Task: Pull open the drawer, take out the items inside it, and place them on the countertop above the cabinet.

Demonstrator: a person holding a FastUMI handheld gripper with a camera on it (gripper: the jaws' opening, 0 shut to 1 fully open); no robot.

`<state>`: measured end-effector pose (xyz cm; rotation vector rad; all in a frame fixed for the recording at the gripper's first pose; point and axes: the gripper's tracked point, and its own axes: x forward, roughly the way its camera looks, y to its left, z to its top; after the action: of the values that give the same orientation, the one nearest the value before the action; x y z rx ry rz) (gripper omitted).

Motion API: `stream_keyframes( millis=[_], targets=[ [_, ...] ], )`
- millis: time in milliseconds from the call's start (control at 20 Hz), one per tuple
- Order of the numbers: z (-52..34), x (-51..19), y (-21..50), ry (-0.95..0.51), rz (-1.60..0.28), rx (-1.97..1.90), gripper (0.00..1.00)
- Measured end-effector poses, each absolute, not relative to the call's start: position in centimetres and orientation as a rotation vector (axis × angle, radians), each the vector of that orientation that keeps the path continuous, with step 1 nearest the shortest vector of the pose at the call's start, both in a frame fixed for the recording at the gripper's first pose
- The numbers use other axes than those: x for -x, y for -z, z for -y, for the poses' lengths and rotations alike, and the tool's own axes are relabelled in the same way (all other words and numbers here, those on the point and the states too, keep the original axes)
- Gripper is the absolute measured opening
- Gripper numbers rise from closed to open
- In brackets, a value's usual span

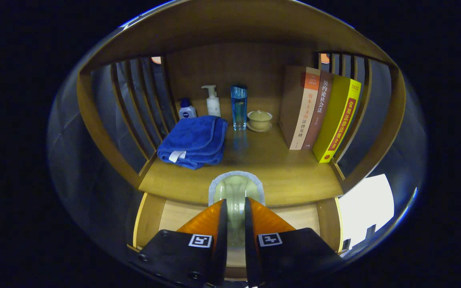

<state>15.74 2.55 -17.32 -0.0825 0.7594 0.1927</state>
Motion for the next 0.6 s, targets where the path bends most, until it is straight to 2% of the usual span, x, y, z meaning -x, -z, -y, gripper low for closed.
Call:
stream_keyframes(
  millis=[300,600],
  targets=[
    [-2.5,-21.6,16.9,-0.157,-0.712,0.149,0.28],
    [-2.9,-25.3,20.9,-0.153,-0.749,0.169,0.29]
  ],
)
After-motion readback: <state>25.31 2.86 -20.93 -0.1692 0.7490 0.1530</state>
